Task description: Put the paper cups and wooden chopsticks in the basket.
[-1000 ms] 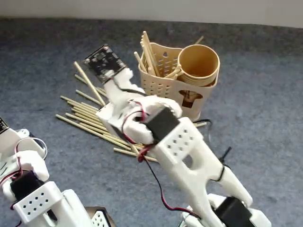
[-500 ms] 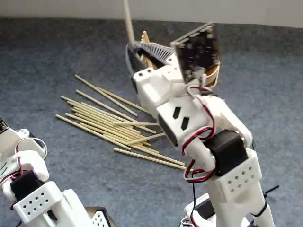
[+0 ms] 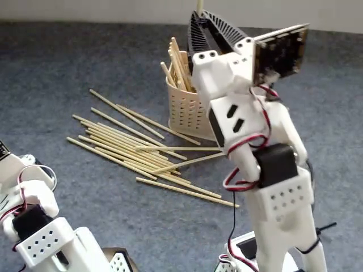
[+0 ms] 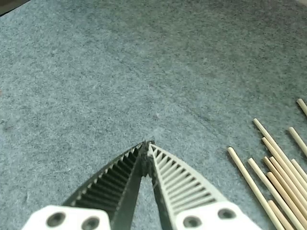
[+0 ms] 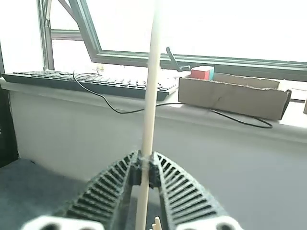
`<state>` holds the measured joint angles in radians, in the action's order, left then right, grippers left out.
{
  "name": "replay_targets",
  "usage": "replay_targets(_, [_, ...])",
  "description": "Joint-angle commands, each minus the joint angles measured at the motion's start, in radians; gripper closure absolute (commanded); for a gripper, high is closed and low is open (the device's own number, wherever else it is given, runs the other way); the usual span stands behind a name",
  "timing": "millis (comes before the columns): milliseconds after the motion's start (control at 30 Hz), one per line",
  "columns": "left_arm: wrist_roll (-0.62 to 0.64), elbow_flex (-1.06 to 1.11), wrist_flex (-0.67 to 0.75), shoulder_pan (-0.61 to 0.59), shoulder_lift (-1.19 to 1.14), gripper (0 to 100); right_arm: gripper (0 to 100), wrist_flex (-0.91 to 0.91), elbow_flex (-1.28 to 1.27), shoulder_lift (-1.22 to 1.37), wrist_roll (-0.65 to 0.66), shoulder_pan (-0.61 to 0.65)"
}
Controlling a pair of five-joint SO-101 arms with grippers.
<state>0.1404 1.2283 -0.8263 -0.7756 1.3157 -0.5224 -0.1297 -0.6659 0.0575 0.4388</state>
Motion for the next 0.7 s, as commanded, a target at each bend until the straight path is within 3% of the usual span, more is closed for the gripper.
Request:
replay_targets(0, [0.009, -0.007, 0.015, 0.021, 0.012, 99, 99.2, 0.249, -0.12, 0.064, 0.0, -0.016])
replay_targets(200, [0.009, -0.007, 0.015, 0.021, 0.012, 99, 99.2, 0.519, -0.289, 0.099, 0.0, -0.016])
replay_targets(667, [0.009, -0.007, 0.015, 0.021, 0.012, 99, 99.2, 0.552, -0.429, 0.107, 0.002, -0.081])
